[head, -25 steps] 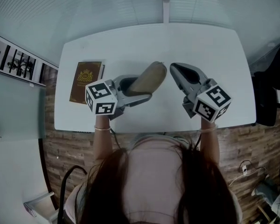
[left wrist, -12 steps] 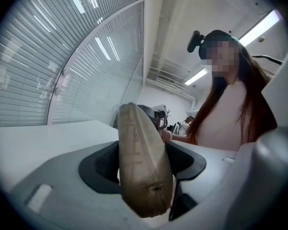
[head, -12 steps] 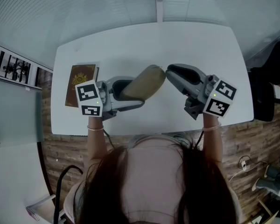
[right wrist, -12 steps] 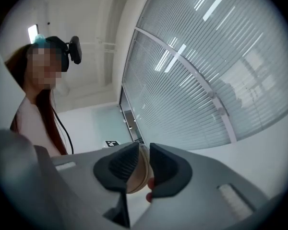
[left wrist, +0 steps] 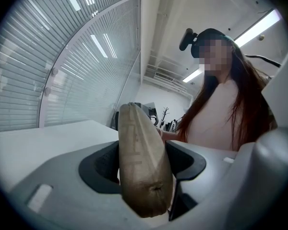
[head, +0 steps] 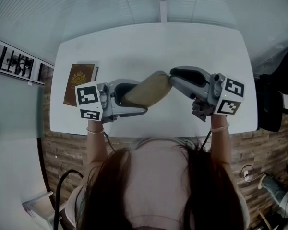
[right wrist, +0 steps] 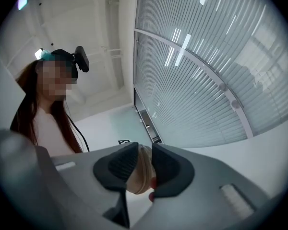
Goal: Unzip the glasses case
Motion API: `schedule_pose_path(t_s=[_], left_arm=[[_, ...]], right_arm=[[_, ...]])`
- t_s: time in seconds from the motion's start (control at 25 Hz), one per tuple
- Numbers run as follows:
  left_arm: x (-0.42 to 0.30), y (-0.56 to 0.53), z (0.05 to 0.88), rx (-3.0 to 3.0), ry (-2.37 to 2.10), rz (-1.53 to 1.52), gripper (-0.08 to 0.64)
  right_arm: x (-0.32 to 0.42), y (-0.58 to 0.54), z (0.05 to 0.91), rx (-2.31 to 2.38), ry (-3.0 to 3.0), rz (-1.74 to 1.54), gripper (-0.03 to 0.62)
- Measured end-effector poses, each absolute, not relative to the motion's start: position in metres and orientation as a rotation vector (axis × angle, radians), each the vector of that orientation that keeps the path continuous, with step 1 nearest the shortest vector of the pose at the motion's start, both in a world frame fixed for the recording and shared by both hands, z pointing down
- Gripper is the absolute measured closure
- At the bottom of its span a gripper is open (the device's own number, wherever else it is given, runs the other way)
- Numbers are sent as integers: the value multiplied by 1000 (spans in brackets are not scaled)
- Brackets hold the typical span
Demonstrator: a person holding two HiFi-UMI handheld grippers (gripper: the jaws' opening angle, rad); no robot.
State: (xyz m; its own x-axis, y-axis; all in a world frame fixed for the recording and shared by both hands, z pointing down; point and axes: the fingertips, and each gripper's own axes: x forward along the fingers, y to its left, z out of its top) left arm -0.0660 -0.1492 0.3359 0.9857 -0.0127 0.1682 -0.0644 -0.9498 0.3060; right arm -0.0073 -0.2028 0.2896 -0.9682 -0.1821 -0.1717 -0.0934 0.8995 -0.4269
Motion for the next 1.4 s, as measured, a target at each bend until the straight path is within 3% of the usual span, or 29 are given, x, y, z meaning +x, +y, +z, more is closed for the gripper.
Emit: schedule_pose_path(t_s=[0.4,0.88,1.4], left_arm=[[-53,-145,337,2784,40,247,265],[-49,-153,349,2768,18,260,265],[-36,-151,356,2671,76,-15,268]], right_arm=[[1,-197,292,74,2834,-742,513],[10,-205,308,-78,2886,-699,560],[24,-205,313,-156,2834,-711,569]])
